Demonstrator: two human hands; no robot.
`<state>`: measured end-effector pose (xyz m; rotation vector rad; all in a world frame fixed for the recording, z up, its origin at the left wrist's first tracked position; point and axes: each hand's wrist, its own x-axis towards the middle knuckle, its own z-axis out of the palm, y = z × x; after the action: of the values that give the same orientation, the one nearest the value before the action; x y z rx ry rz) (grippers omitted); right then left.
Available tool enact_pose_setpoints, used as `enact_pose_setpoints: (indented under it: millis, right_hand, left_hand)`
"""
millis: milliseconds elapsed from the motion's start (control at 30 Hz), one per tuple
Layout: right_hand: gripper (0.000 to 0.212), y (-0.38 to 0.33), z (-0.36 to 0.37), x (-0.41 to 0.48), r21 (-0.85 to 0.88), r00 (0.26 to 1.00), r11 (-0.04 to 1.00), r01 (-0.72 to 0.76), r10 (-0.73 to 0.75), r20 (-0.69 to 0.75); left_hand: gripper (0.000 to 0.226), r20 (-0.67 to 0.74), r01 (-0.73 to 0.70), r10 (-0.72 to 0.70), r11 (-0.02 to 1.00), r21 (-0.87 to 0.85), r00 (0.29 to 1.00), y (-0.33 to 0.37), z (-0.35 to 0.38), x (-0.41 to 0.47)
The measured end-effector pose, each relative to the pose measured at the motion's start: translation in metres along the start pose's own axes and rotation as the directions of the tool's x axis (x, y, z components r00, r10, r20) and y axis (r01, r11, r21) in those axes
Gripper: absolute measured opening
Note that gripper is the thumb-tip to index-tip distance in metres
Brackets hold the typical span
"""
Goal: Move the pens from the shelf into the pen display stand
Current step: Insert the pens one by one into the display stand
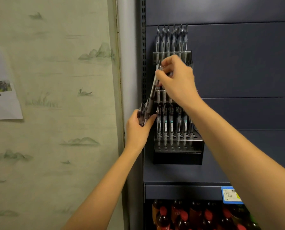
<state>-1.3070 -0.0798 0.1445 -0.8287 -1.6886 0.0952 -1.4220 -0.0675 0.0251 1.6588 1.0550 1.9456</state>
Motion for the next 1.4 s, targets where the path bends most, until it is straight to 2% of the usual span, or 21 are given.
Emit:
enact_pose_setpoints:
  millis: [100, 200, 433, 800, 1033, 1267, 1400]
  right_hand:
    - [0.014, -0.004, -0.014, 0.012, 0.016, 0.998, 1.000, 0.009, -0.008, -0.069]
    - [0.013, 0.001, -0.022, 0.013, -0.035, 0.997, 0.999, 0.012, -0.015, -0.078]
    - [0.021, 0.033, -0.008, -0.015, -0.169, 1.000, 0.986, 0.004, 0.001, 0.030]
    - [0.020, 0.059, 0.012, -0.039, -0.138, 0.987, 0.989, -0.058, 0.077, 0.139]
    - [0.021, 0.072, 0.024, -0.050, -0.236, 0.965, 0.969, -0.067, 0.123, 0.231]
    - [0.021, 0.075, 0.025, -0.054, -0.244, 0.969, 0.967, -0.071, 0.125, 0.213]
    - [0.025, 0.066, 0.021, -0.050, -0.255, 0.994, 0.967, 0.032, -0.003, 0.113]
  left_hand:
    - [0.011, -0.018, 0.007, -0.007, 1.000, 0.004, 1.000, -0.003, -0.003, 0.002]
    - [0.015, -0.041, 0.020, -0.019, 1.000, 0.015, 0.999, -0.002, -0.004, 0.003]
    - [0.020, -0.084, 0.037, -0.035, 0.999, 0.021, 0.996, -0.004, -0.011, 0.002]
    - [0.019, -0.096, 0.032, -0.029, 0.999, 0.032, 0.995, -0.004, -0.015, -0.001]
    - [0.019, -0.108, 0.041, -0.037, 0.999, 0.031, 0.993, -0.002, -0.014, 0.000]
    - [0.020, -0.098, 0.057, -0.056, 0.998, 0.012, 0.994, -0.001, -0.012, -0.002]
    - [0.020, -0.076, 0.052, -0.052, 0.999, 0.005, 0.996, 0.003, -0.009, -0.003]
